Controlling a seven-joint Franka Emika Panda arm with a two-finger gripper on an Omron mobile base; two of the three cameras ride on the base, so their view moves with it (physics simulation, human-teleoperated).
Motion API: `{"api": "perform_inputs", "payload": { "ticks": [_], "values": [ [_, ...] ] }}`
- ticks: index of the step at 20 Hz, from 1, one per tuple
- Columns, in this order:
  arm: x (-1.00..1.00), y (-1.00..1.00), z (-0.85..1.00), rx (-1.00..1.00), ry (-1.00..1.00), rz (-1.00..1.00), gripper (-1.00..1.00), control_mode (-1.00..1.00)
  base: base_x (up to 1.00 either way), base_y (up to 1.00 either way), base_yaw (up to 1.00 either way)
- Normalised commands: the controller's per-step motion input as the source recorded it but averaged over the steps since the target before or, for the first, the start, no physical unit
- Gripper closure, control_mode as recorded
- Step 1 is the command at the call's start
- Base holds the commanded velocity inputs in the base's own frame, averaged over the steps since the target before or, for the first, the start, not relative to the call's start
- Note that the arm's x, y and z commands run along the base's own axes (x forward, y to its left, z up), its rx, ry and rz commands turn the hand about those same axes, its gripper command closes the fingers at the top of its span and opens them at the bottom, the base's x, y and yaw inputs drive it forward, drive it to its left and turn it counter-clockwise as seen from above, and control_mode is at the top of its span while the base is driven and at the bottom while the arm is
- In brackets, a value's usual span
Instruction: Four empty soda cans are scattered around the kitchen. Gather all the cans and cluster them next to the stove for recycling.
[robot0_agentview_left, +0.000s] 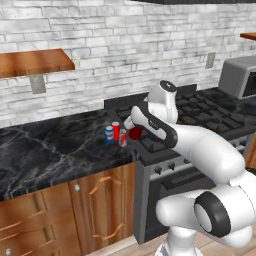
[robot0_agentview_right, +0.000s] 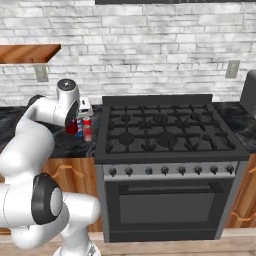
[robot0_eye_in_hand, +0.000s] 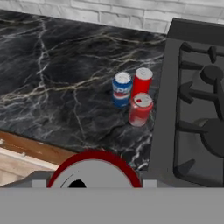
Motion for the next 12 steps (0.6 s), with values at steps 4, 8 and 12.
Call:
{"api": "perform_inputs", "payload": {
  "ticks": [4,8,12],
  "values": [
    [0.0,0.0,0.0,0.0,0.0,0.0,1.0,1.0,0.07,-0.03,0.0],
    [0.0,0.0,0.0,0.0,0.0,0.0,1.0,1.0,0.4,0.02,0.0],
    [0.0,0.0,0.0,0.0,0.0,0.0,1.0,1.0,0.59,0.2,-0.01]
  ]
}}
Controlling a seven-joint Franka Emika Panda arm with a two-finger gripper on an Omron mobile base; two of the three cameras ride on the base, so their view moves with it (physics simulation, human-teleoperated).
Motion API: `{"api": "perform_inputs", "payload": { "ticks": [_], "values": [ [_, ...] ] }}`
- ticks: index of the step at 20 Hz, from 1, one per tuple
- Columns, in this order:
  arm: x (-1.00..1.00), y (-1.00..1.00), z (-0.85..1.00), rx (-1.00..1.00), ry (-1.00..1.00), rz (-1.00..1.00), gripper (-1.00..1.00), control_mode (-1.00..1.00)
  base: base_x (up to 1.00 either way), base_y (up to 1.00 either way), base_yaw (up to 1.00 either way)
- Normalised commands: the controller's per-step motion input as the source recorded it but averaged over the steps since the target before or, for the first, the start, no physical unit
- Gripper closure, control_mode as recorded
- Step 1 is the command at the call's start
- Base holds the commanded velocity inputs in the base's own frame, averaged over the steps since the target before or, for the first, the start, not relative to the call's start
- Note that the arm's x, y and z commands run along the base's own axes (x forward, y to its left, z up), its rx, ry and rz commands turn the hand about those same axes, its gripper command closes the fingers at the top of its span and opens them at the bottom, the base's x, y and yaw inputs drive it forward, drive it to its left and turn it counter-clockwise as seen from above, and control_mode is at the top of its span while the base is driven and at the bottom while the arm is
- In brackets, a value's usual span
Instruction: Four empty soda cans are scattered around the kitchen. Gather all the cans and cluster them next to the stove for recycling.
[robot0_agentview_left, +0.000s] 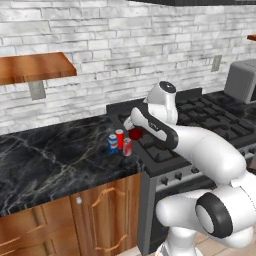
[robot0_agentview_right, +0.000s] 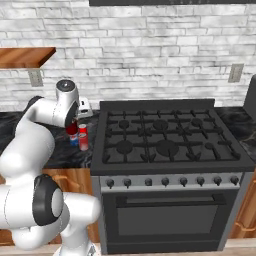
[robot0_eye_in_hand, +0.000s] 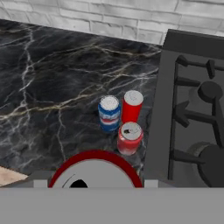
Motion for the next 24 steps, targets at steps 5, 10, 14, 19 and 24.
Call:
{"api": "perform_inputs", "payload": {
  "ticks": [5,10,14,19,24],
  "values": [
    [0.05,0.02,0.0,0.0,0.0,0.0,1.0,-1.0,0.19,0.08,-0.01],
    [0.01,0.12,-0.03,-0.01,0.01,0.0,1.0,-1.0,0.0,0.0,0.0],
    [0.0,0.43,-0.11,-0.03,0.07,0.0,1.0,-1.0,0.0,0.0,0.0],
    [-0.01,0.2,-0.09,0.0,0.05,0.01,1.0,-1.0,0.0,0.0,0.0],
    [0.0,-0.23,-0.45,0.02,0.08,0.0,1.0,-1.0,0.0,0.0,0.0]
  ]
}}
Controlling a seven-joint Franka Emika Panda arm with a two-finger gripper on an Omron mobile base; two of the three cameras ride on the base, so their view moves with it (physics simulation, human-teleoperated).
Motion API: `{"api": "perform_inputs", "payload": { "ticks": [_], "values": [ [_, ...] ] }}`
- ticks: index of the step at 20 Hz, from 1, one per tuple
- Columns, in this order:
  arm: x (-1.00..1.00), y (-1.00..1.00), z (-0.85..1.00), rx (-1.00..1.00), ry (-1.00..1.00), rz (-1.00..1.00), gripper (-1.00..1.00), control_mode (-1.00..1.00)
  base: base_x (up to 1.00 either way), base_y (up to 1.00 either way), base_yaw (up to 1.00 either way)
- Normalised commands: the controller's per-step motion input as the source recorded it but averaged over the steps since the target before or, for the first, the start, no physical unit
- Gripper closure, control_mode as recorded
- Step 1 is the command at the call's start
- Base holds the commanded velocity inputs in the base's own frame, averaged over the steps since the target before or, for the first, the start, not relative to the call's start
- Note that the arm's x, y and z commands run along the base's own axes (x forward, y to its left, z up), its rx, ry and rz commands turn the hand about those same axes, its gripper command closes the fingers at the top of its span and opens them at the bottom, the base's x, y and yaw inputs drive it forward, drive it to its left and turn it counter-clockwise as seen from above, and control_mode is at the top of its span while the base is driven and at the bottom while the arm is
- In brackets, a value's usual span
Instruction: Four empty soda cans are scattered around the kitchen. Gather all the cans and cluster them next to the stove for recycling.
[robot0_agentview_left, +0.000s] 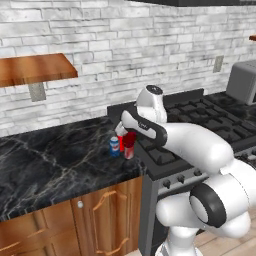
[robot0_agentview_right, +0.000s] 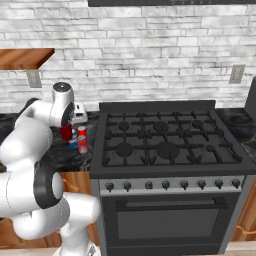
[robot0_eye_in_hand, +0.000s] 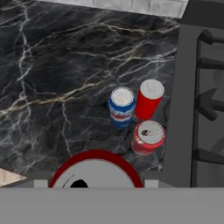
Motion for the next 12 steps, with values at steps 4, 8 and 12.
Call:
{"api": "perform_inputs", "payload": {
  "ticks": [4,8,12],
  "values": [
    [0.0,-0.19,-0.58,0.0,0.11,0.0,1.0,-1.0,0.0,0.0,0.0],
    [-0.04,-0.11,-0.66,0.0,0.14,0.0,1.0,-1.0,0.0,0.0,0.0],
    [0.05,-0.12,-0.64,0.0,0.15,0.0,1.0,-1.0,0.0,0.0,0.0]
  ]
}}
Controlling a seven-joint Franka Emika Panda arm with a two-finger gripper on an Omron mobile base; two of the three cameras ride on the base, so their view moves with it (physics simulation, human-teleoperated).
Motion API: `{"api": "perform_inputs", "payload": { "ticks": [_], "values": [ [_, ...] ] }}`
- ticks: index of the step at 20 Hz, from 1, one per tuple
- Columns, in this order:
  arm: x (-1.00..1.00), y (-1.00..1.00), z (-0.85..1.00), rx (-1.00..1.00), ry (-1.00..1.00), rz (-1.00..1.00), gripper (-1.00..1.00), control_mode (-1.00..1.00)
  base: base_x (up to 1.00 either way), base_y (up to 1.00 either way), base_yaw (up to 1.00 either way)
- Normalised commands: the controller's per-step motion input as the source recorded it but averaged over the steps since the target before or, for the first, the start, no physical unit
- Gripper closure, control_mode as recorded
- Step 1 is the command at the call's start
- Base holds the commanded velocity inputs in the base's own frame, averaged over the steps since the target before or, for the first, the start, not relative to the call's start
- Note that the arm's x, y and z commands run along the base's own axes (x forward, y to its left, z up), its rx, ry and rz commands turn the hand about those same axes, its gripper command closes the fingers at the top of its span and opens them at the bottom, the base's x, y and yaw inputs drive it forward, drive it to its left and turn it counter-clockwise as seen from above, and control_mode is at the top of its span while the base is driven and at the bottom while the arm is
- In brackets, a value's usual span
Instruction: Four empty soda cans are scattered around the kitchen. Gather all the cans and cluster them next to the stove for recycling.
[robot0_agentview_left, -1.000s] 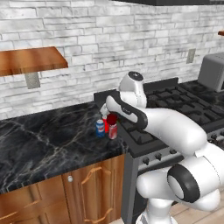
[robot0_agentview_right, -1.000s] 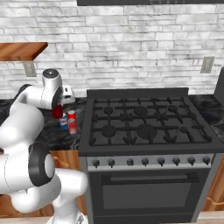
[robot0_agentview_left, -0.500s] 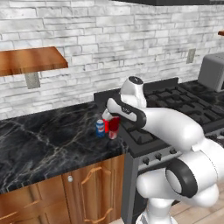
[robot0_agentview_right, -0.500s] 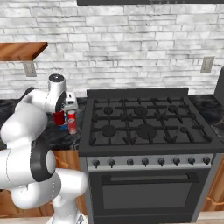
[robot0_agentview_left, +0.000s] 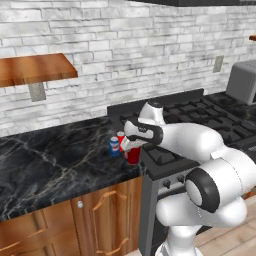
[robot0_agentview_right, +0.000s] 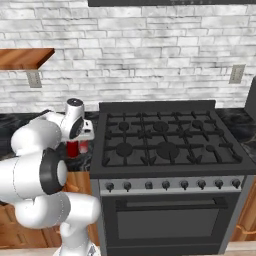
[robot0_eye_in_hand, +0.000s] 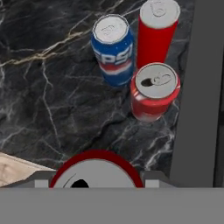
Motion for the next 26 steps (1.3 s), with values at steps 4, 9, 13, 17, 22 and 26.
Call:
{"api": "perform_inputs", "payload": {
  "ticks": [4,9,13,17,22,26],
  "values": [
    [0.11,-0.05,-0.51,0.0,0.1,0.0,1.0,-1.0,0.0,0.0,0.0],
    [0.02,0.0,-0.07,0.0,0.02,0.0,1.0,-1.0,0.0,0.0,0.0],
    [0.07,0.15,-0.18,-0.07,0.04,-0.05,1.0,-1.0,0.0,0.0,0.0],
    [0.02,0.16,-0.12,-0.07,0.03,-0.05,1.0,-1.0,0.0,0.0,0.0],
    [0.14,-0.05,-0.07,0.0,0.0,0.0,1.0,-1.0,0.0,0.0,0.0],
    [0.49,-0.23,-0.27,0.0,0.01,0.0,1.0,-1.0,0.0,0.0,0.0]
  ]
}}
